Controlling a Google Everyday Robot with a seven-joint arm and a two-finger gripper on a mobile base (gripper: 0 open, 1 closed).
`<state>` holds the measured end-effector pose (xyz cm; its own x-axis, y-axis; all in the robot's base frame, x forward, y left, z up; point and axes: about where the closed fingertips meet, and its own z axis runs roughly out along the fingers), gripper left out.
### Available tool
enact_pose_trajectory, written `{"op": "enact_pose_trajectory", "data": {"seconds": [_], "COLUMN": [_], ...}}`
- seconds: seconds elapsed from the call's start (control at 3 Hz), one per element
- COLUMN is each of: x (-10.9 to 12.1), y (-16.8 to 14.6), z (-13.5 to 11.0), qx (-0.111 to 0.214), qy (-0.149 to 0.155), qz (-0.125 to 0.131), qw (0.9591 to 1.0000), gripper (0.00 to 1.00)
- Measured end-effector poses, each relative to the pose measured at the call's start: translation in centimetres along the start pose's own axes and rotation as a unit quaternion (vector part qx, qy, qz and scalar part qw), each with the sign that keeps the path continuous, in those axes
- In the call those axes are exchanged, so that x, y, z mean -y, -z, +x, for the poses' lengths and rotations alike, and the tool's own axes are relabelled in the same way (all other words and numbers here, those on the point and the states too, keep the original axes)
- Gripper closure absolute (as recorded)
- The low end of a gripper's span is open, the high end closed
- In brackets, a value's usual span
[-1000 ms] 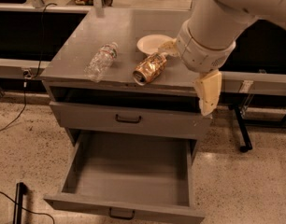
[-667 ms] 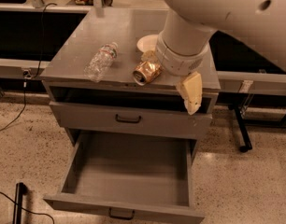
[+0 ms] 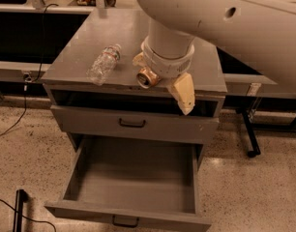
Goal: Place orange can into middle drawer
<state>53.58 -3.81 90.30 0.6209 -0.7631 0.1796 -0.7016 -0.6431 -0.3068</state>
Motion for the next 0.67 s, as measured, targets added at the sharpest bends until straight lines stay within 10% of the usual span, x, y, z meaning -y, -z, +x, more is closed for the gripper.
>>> {"op": "enact_pose_trajectory", "data": {"seconds": [0.67], "x": [2.6], "y": [-2.3], "z": [3.3], "qx": [-0.016], "qy": [0.047], "qz": [-0.038], "qw": [0.9980], "gripper": [0.00]}}
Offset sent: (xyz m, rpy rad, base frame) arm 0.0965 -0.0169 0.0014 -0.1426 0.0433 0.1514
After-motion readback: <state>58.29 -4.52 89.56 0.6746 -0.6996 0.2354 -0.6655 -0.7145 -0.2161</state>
